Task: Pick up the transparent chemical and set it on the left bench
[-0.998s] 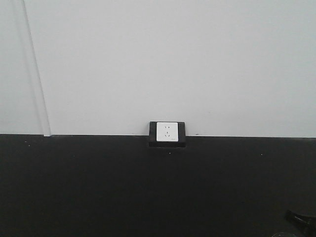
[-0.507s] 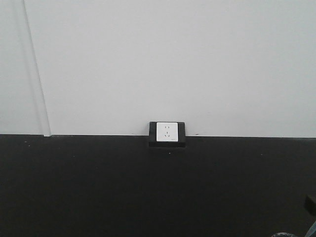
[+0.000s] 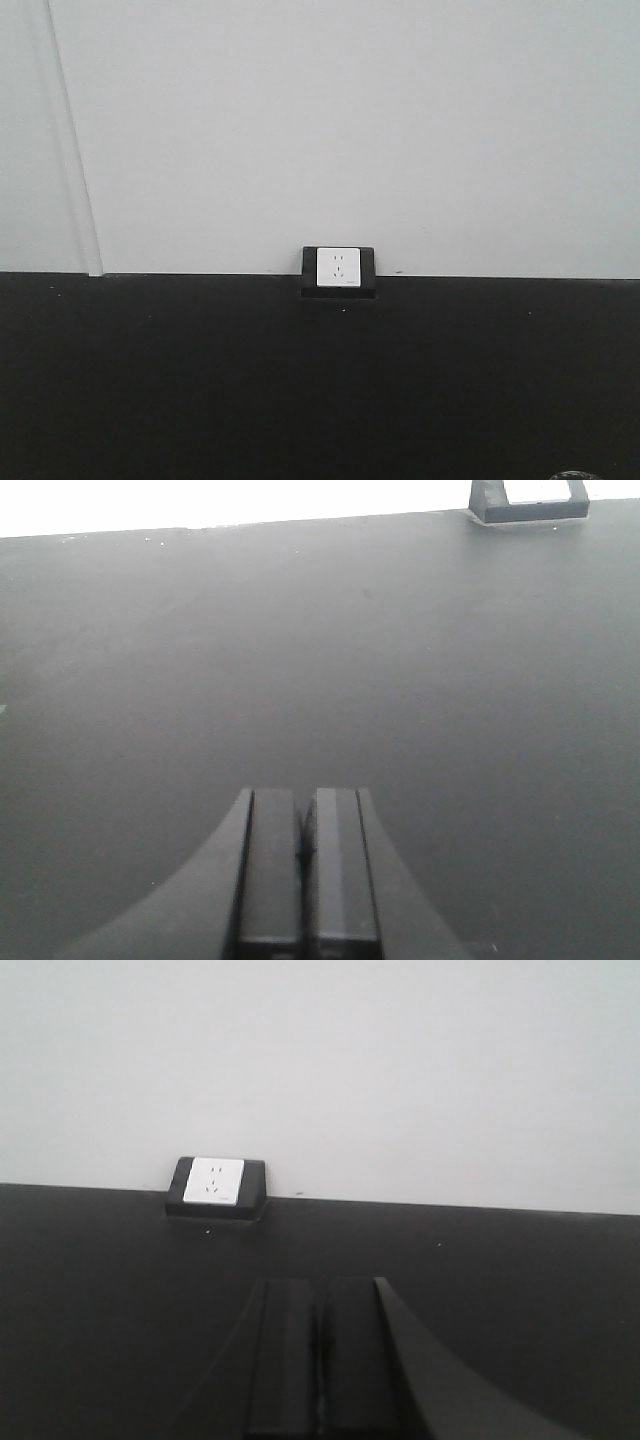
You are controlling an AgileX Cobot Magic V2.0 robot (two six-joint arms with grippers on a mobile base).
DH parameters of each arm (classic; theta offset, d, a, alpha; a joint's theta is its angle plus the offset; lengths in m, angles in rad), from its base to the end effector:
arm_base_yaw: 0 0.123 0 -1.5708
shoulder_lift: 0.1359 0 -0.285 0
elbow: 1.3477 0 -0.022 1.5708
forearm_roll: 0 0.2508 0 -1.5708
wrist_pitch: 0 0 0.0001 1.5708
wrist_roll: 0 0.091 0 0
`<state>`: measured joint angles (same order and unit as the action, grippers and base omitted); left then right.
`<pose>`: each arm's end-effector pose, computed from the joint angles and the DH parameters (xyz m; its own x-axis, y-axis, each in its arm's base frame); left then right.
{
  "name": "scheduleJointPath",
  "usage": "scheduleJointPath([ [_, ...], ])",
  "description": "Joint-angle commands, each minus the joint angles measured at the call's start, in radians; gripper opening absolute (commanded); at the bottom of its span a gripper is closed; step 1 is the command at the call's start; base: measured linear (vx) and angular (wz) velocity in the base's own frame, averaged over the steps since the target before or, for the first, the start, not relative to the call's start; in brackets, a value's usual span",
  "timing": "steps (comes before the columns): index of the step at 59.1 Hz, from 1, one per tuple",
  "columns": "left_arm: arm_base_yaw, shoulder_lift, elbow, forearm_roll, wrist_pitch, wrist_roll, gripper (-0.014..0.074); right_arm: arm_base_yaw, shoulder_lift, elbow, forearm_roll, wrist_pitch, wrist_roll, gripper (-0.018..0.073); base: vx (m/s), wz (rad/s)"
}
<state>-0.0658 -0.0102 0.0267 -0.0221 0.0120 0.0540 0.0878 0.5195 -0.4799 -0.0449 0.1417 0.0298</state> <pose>0.0566 -0.0038 0.2036 0.0606 0.0280 -0.9978 0.0641 0.9974 0.0319 0.1137 0.0094 0.3220 -0.0923 -0.0228 -0.9955 -0.0828 0.9965 -0.0152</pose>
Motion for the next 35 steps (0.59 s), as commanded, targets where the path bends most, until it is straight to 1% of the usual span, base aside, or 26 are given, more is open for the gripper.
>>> scheduleJointPath([
  [1, -0.002, -0.019, 0.016, -0.001, -0.078, -0.008, -0.0003, 0.000, -0.024, -0.028, -0.009, -0.064, -0.004, -0.0004, 0.00, 0.00],
  [35, -0.002, -0.019, 0.016, -0.001, -0.078, -0.008, -0.0003, 0.000, -0.034, -0.028, -0.003, -0.048, -0.003, -0.0004, 0.00, 0.00],
])
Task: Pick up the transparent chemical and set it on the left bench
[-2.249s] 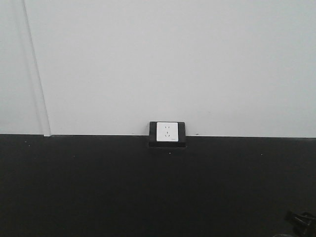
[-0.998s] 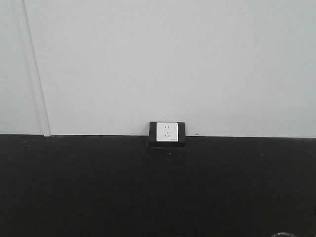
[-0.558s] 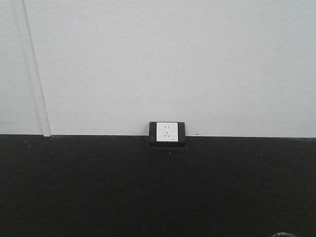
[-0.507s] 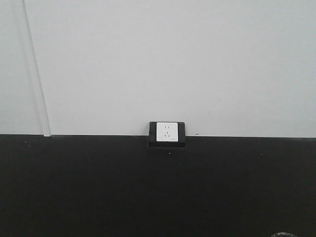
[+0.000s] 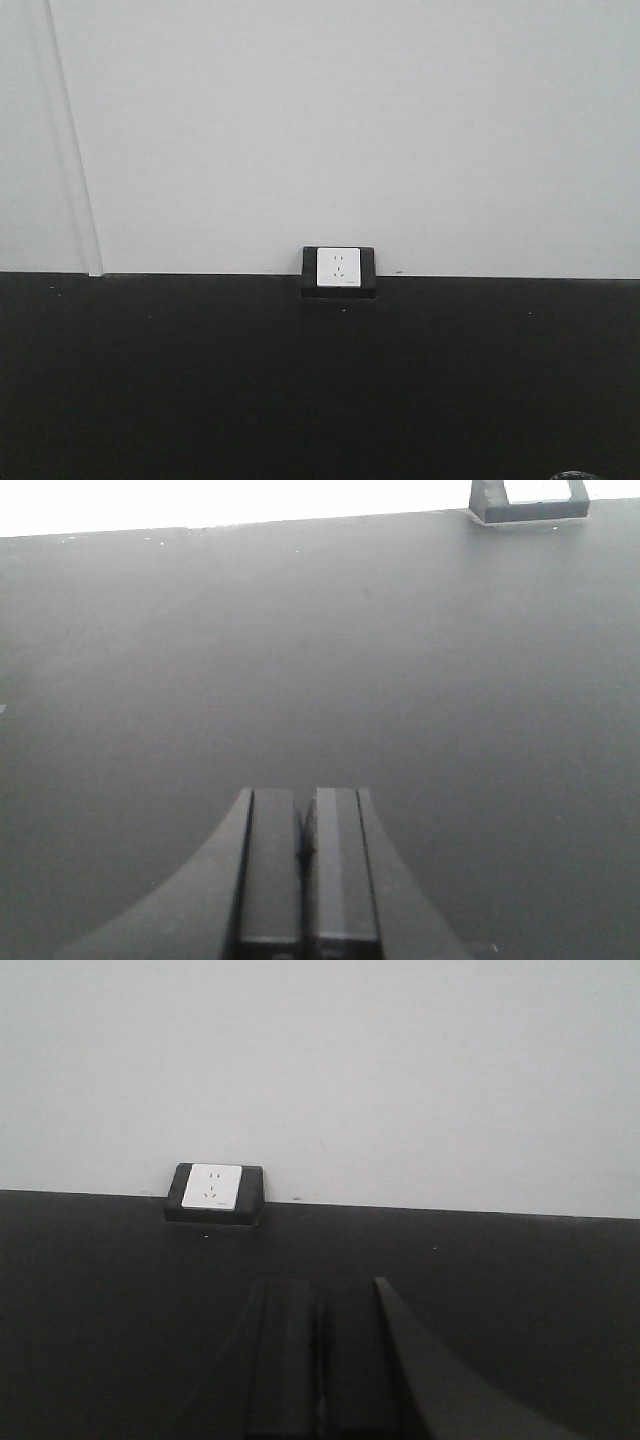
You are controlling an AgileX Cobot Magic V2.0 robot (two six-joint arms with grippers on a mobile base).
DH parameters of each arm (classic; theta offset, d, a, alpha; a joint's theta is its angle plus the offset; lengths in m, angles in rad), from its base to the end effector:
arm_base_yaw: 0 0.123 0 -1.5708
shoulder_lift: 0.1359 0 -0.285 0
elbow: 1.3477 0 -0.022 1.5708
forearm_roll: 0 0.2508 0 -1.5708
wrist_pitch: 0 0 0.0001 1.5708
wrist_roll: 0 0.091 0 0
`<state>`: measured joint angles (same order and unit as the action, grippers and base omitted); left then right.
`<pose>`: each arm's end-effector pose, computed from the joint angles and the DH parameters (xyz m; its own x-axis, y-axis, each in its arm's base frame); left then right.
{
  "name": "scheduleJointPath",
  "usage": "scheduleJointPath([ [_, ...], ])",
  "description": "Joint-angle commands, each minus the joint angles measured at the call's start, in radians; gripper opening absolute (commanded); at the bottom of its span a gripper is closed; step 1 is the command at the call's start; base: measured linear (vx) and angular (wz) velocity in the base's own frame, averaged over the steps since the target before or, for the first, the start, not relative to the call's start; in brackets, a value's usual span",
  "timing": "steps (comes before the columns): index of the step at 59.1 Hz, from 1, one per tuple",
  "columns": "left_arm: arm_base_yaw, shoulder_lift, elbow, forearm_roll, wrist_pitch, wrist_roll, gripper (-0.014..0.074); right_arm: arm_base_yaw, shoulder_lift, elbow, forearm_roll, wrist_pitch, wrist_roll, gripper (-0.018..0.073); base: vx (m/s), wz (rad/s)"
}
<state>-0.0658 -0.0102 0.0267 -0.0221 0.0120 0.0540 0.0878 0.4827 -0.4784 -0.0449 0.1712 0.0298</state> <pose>0.0566 -0.0038 0.2036 0.0606 0.0280 -0.9978 0.0641 0.9974 0.0319 0.1062 0.0086 0.3229 -0.0865 -0.0221 -0.9960 -0.0814 0.9966 -0.0151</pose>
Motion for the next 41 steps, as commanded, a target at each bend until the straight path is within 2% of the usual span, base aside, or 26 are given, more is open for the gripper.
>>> scheduleJointPath([
  [1, -0.002, -0.019, 0.016, -0.001, -0.078, -0.008, -0.0003, 0.000, 0.003, -0.030, -0.003, -0.078, -0.003, -0.0004, 0.00, 0.00],
  [41, -0.002, -0.019, 0.016, -0.001, -0.078, -0.008, -0.0003, 0.000, 0.003, -0.030, -0.003, -0.078, -0.003, -0.0004, -0.05, 0.03],
])
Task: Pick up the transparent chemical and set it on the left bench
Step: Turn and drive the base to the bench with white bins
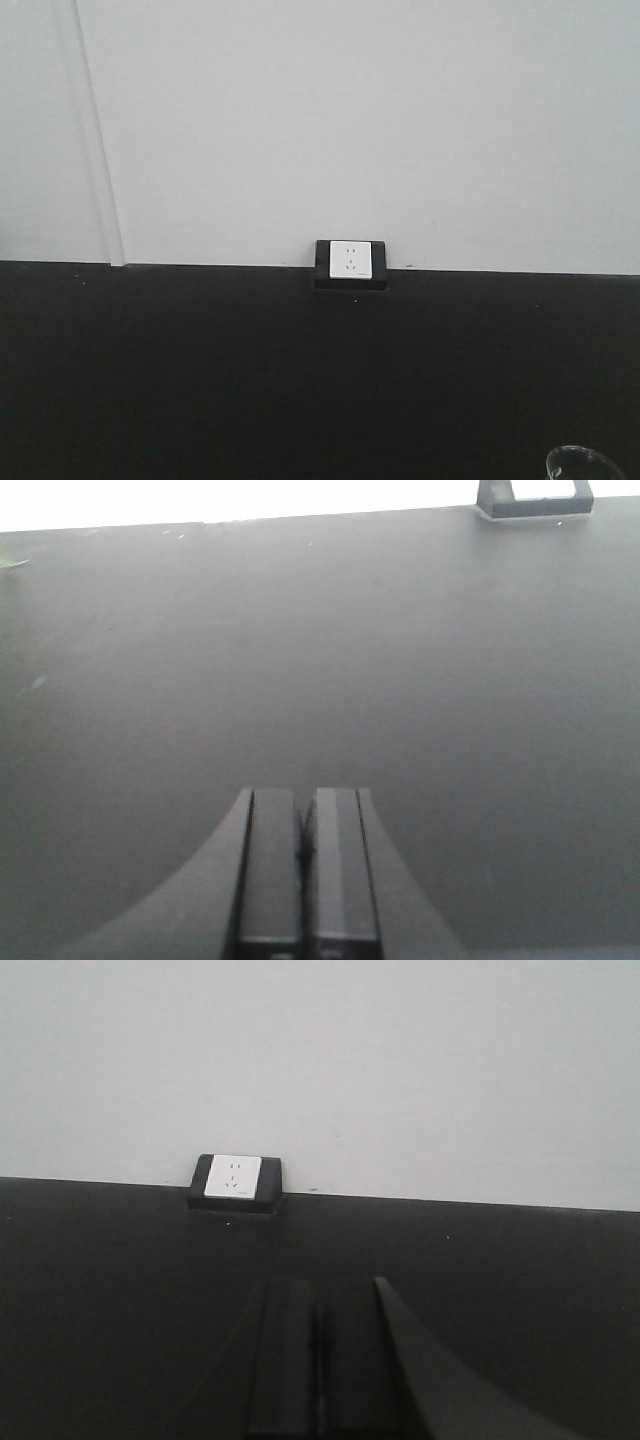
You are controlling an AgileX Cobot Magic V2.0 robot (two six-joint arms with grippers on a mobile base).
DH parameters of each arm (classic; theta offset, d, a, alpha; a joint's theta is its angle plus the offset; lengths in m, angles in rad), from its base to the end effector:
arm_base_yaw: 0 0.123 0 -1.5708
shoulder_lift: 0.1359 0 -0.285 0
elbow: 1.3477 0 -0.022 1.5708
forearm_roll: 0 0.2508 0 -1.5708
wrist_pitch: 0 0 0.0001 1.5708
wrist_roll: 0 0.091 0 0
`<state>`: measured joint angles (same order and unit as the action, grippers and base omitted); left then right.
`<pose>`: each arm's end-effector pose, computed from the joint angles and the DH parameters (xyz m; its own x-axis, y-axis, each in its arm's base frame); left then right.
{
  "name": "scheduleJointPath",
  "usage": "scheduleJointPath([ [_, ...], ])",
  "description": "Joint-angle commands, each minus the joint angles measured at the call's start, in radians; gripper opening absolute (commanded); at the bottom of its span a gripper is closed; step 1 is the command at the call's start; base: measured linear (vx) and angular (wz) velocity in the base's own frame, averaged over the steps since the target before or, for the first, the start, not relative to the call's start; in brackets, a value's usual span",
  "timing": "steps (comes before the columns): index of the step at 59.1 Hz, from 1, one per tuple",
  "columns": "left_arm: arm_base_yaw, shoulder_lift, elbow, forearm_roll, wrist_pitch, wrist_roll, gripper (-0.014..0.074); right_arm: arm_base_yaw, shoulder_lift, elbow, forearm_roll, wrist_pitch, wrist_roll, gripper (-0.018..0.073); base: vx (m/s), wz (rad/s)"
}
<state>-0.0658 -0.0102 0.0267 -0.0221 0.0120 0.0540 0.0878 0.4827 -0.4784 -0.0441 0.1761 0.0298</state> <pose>0.0566 -0.0038 0.2036 0.0606 0.0280 -0.9978 0.0641 0.9974 0.0319 0.1062 0.0086 0.3224 -0.0914 -0.0217 -0.9956 -0.0813 0.9966 -0.0143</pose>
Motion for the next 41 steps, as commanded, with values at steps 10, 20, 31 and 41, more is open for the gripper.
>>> scheduleJointPath([
  [10, -0.002, -0.019, 0.016, -0.001, -0.078, -0.008, -0.0003, 0.000, 0.003, -0.030, -0.004, -0.083, -0.003, -0.0004, -0.20, 0.13],
  [20, -0.002, -0.019, 0.016, -0.001, -0.078, -0.008, -0.0003, 0.000, 0.003, -0.030, -0.004, -0.083, -0.003, -0.0004, -0.23, 0.24],
  [31, -0.002, -0.019, 0.016, -0.001, -0.078, -0.008, -0.0003, 0.000, 0.003, -0.030, -0.004, -0.083, -0.003, -0.0004, -0.27, 0.34],
  [41, -0.002, -0.019, 0.016, -0.001, -0.078, -0.008, -0.0003, 0.000, 0.003, -0.030, -0.004, -0.083, -0.003, -0.0004, -0.30, 0.38],
])
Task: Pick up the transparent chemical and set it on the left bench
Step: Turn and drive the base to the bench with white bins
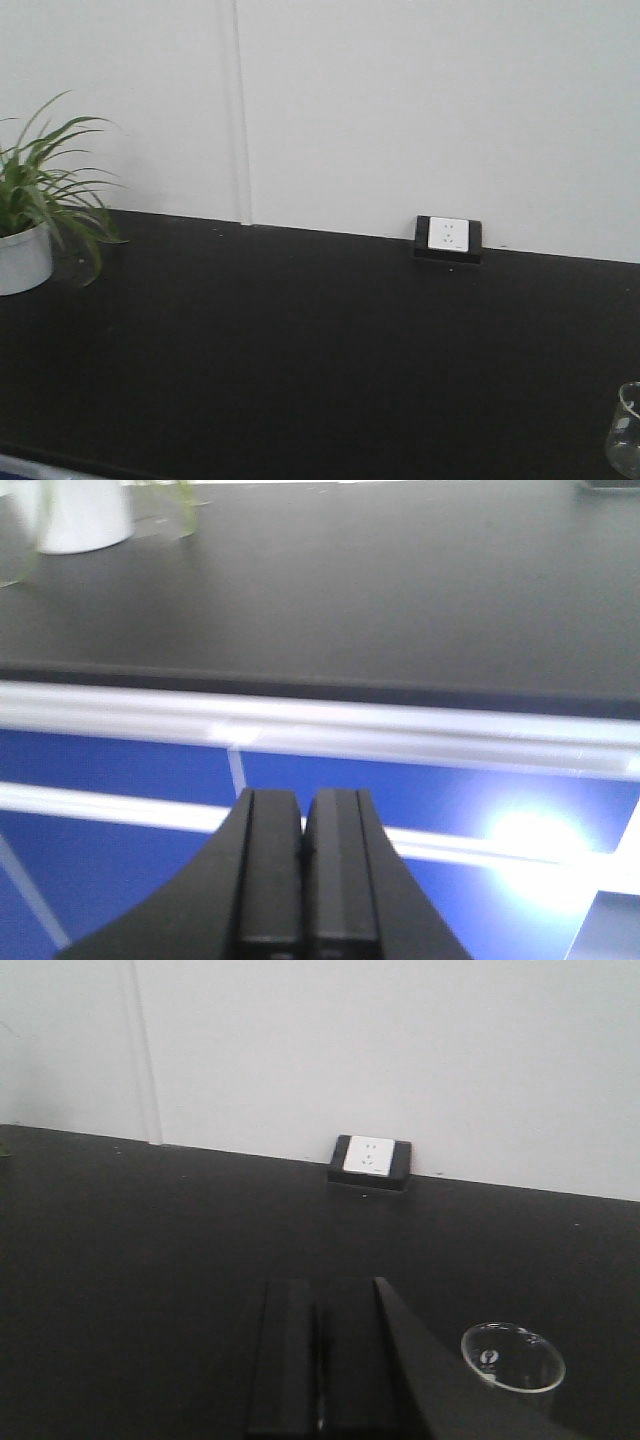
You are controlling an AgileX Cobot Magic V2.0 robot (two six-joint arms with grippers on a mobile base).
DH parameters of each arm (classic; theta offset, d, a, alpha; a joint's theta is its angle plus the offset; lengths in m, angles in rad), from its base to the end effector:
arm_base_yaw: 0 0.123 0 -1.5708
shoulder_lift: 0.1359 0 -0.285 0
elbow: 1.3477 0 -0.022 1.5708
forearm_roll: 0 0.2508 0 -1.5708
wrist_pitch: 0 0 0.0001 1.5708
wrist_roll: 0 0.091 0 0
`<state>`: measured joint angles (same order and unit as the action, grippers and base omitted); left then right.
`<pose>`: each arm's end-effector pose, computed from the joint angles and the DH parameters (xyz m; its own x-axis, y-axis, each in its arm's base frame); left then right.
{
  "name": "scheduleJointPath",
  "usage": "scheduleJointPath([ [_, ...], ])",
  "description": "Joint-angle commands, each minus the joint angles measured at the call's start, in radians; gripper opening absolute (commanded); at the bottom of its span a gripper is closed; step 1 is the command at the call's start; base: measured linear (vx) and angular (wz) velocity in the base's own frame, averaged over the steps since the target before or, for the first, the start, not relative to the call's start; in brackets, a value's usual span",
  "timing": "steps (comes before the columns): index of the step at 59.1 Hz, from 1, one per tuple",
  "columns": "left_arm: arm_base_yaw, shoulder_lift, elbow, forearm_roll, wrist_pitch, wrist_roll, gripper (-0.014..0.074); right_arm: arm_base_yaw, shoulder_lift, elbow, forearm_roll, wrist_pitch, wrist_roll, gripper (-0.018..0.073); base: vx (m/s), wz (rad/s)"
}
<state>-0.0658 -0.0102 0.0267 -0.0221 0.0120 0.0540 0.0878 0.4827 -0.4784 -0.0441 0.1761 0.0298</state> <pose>0.0566 -0.0038 0.2036 0.0606 0.0280 -0.9978 0.0641 0.9974 0.0319 0.1062 0.0086 0.3224 -0.0914 -0.0217 -0.9956 -0.0813 0.9966 -0.0143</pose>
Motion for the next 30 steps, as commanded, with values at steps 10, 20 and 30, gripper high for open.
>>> scheduleJointPath([
  [10, -0.002, -0.019, 0.016, -0.001, -0.078, -0.008, -0.0003, 0.000, 0.003, -0.030, -0.004, -0.082, -0.003, -0.0004, -0.31, 0.44],
  [20, -0.002, -0.019, 0.016, -0.001, -0.078, -0.008, -0.0003, 0.000, 0.003, -0.030, -0.004, -0.082, -0.003, -0.0004, -0.30, 0.56],
  [30, -0.002, -0.019, 0.016, -0.001, -0.078, -0.008, -0.0003, 0.000, 0.003, -0.030, -0.004, -0.082, -0.003, -0.0004, -0.29, 0.68],
])
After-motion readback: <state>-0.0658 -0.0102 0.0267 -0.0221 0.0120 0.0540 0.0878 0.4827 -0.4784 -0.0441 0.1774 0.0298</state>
